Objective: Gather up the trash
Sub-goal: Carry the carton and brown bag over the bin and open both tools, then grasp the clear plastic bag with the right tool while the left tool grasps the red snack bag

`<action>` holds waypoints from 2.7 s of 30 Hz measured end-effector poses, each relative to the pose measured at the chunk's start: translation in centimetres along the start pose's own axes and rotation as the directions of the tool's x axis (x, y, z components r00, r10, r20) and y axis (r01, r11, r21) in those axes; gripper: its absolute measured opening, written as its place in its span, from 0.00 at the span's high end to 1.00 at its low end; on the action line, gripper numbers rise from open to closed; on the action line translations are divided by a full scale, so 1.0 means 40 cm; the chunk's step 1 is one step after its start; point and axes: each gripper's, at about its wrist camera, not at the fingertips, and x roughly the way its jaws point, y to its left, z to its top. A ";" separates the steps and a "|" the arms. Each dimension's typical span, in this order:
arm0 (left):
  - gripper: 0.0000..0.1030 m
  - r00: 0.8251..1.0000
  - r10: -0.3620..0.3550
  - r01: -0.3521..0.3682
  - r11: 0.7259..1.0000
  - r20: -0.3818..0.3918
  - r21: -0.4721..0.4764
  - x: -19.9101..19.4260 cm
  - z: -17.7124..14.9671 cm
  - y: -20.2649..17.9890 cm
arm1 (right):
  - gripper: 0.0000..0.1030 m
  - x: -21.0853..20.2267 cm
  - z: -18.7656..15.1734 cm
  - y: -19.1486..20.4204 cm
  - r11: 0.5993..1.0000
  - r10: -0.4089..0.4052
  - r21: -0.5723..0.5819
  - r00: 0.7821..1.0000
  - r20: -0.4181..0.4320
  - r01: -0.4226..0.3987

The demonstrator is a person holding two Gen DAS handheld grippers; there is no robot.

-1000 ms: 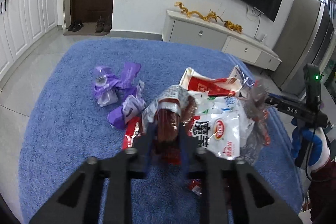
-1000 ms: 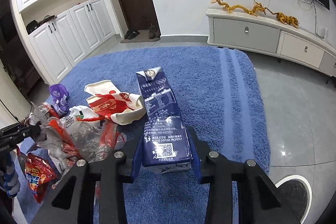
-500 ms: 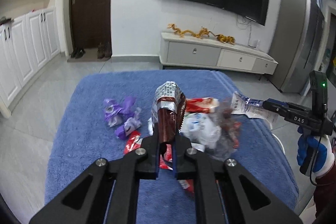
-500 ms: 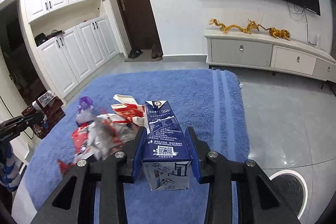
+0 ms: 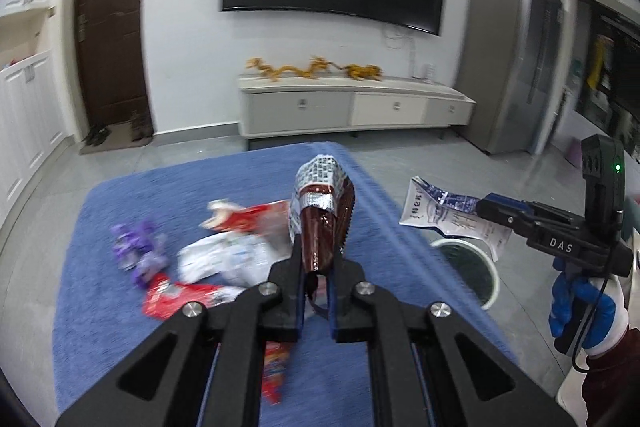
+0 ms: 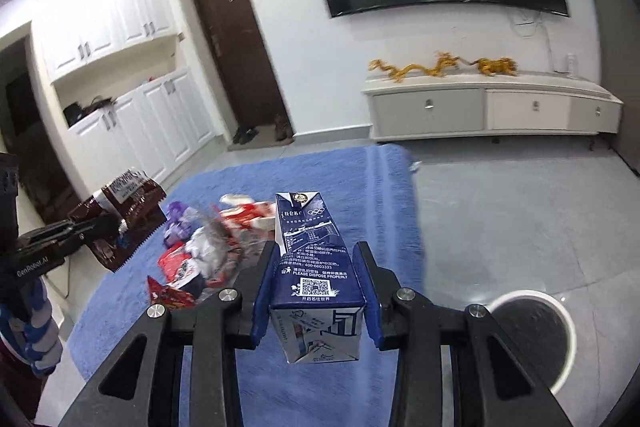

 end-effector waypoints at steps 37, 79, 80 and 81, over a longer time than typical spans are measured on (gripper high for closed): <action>0.48 0.867 -0.297 0.344 0.938 -0.400 0.049 0.761 -0.002 -0.670 | 0.39 0.174 -0.299 -0.736 0.817 -0.377 0.318 0.863 -0.335 0.481; 0.37 0.997 0.057 -0.062 0.992 -0.049 -0.108 0.032 -0.210 0.168 | 0.37 0.145 -0.021 0.218 0.992 0.017 -0.119 0.995 -0.101 -0.029; 0.37 0.997 0.053 -0.059 0.993 -0.055 -0.102 0.043 -0.213 0.167 | 0.37 0.176 -0.029 0.227 0.993 0.027 -0.115 0.992 -0.127 -0.041; 0.37 0.997 0.049 -0.055 0.994 -0.064 -0.094 0.056 -0.221 0.168 | 0.37 0.197 -0.035 0.227 0.993 0.030 -0.109 0.989 -0.142 -0.045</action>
